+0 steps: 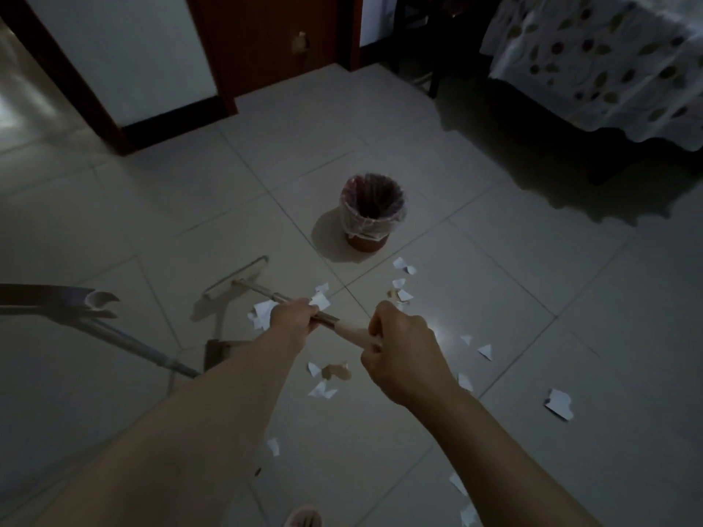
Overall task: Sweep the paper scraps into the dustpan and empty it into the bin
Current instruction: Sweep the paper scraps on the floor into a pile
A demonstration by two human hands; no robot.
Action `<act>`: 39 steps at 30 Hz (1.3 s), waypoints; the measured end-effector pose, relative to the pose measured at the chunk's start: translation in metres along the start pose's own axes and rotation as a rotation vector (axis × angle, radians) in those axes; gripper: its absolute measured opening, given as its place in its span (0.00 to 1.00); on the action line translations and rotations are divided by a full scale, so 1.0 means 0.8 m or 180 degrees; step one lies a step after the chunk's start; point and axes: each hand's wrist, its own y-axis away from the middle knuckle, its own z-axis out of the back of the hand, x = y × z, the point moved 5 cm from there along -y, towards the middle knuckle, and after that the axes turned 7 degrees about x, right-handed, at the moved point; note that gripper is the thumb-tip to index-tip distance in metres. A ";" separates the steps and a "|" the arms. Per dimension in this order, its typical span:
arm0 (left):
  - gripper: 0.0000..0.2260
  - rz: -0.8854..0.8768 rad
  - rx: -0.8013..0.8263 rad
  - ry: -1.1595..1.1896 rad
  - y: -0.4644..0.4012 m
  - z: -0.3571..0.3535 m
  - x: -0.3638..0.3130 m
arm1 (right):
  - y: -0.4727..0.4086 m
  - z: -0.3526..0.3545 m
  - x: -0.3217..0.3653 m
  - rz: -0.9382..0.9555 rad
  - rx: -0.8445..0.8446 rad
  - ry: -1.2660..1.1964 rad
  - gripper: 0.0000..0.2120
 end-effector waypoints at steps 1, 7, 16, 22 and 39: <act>0.15 -0.0018 -0.0006 0.0037 -0.009 0.006 -0.003 | -0.011 -0.007 0.003 0.0073 0.0032 0.0102 0.08; 0.12 0.0094 0.0016 -0.0093 -0.066 0.037 -0.006 | -0.073 -0.064 0.010 0.0461 0.0210 0.0712 0.10; 0.13 0.0254 0.0005 -0.0333 -0.099 0.042 0.043 | -0.083 -0.114 -0.022 0.0288 0.0589 0.0886 0.12; 0.12 0.0500 0.0180 -0.0385 -0.063 0.026 0.090 | -0.045 -0.121 -0.053 0.0098 0.0783 0.0848 0.13; 0.11 0.0710 0.0648 -0.0697 0.142 -0.148 0.313 | 0.219 -0.037 -0.242 -0.0370 0.0426 0.1105 0.11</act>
